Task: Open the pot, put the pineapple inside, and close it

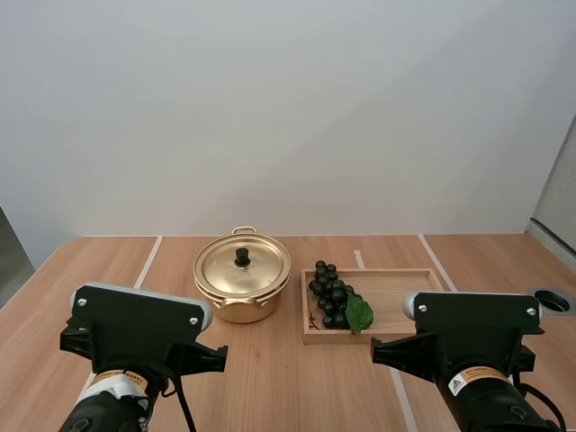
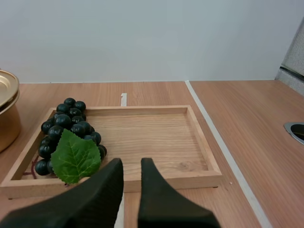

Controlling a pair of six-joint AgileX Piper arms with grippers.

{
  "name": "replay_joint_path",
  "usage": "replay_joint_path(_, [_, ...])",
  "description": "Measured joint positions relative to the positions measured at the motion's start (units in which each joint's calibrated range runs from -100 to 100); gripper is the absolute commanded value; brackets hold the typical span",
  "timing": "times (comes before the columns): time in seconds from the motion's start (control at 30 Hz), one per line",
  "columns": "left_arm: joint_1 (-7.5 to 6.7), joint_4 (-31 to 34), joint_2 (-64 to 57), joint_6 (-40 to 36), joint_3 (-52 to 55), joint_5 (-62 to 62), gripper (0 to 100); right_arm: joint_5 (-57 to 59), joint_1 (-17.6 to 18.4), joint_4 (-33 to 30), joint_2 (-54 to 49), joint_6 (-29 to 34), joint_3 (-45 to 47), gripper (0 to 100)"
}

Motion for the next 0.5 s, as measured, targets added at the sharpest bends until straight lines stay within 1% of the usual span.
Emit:
replay_joint_path(0.1, [0.1, 0.0, 0.0, 0.0, 0.0, 0.15, 0, 0.0, 0.0, 2.8, 0.0, 0.32, 0.0, 26])
replay_joint_path(0.2, [0.16, 0.0, 0.0, 0.0, 0.0, 0.15, 0, 0.0, 0.0, 5.31, 0.0, 0.61, 0.0, 34])
replay_joint_path(0.27, [0.16, 0.0, 0.0, 0.0, 0.0, 0.15, 0, -0.18, 0.0, 5.6, 0.0, 0.62, 0.0, 35])
replay_joint_path(0.4, [0.16, 0.0, 0.0, 0.0, 0.0, 0.15, 0, -0.67, 0.0, 5.11, 0.0, 0.68, 0.0, 34])
replay_joint_path(0.43, [0.16, 0.0, 0.0, 0.0, 0.0, 0.15, 0, -0.91, 0.0, 4.61, 0.0, 0.68, 0.0, 32])
replay_joint_path(0.47, [0.16, 0.0, 0.0, 0.0, 0.0, 0.15, 0, -1.34, 0.0, 4.27, 0.0, 0.73, 0.0, 29])
replay_joint_path(0.5, [0.16, 0.0, 0.0, 0.0, 0.0, 0.15, 0, -1.86, 0.0, 4.03, 0.0, 0.73, 0.0, 22])
